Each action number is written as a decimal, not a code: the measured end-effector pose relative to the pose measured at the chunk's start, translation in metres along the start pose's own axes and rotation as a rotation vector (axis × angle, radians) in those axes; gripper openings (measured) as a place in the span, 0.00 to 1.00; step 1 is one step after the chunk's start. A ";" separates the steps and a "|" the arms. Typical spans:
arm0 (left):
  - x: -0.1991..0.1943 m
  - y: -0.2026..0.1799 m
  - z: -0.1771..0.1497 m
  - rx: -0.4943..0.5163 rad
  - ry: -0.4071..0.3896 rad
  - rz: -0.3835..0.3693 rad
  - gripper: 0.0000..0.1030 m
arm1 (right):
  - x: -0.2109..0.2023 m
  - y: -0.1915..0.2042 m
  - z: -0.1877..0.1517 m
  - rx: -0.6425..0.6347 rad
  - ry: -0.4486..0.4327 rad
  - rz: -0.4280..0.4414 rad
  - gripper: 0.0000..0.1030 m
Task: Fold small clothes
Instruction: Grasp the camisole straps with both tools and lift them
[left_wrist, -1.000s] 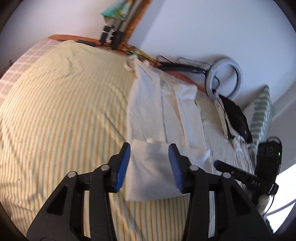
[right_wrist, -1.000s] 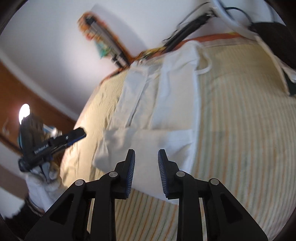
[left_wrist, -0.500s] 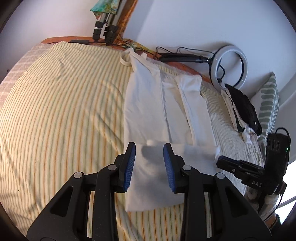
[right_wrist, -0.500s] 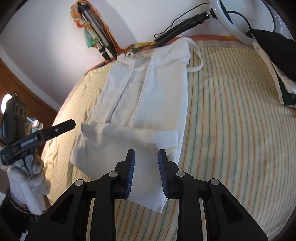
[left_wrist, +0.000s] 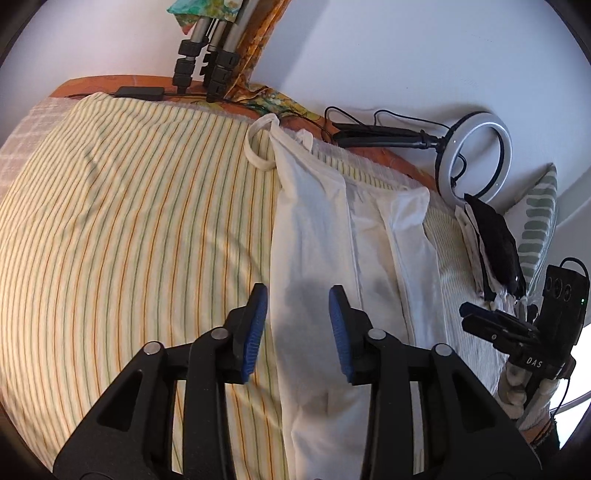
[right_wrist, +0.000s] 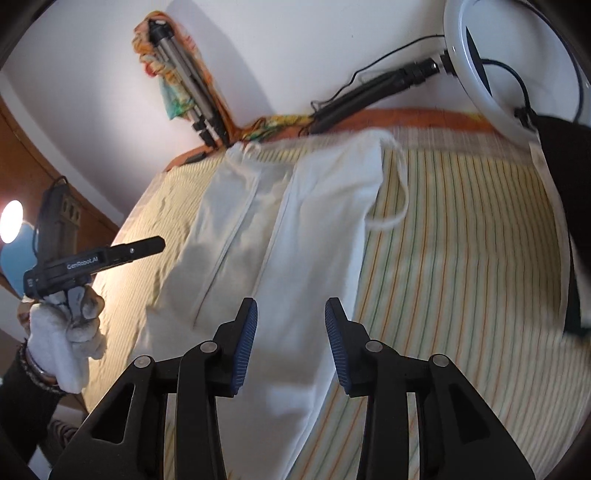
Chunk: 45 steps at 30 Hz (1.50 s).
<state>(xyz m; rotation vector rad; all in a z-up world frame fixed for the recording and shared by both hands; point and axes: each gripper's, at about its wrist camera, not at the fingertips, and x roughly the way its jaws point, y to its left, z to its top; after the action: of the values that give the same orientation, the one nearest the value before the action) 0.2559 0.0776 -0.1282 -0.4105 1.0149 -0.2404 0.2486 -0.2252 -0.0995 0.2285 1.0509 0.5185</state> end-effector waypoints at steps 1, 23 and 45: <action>0.004 0.001 0.005 -0.003 0.000 -0.005 0.40 | 0.002 -0.004 0.006 0.005 -0.003 0.001 0.36; 0.104 0.031 0.108 -0.110 0.024 -0.189 0.23 | 0.084 -0.092 0.106 0.217 -0.008 0.193 0.13; 0.089 0.016 0.111 -0.057 -0.058 -0.192 0.04 | 0.070 -0.080 0.122 0.115 -0.073 0.134 0.04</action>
<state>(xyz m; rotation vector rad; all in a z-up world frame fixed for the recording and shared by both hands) 0.3964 0.0825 -0.1528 -0.5643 0.9274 -0.3704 0.4060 -0.2504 -0.1278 0.4187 0.9993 0.5661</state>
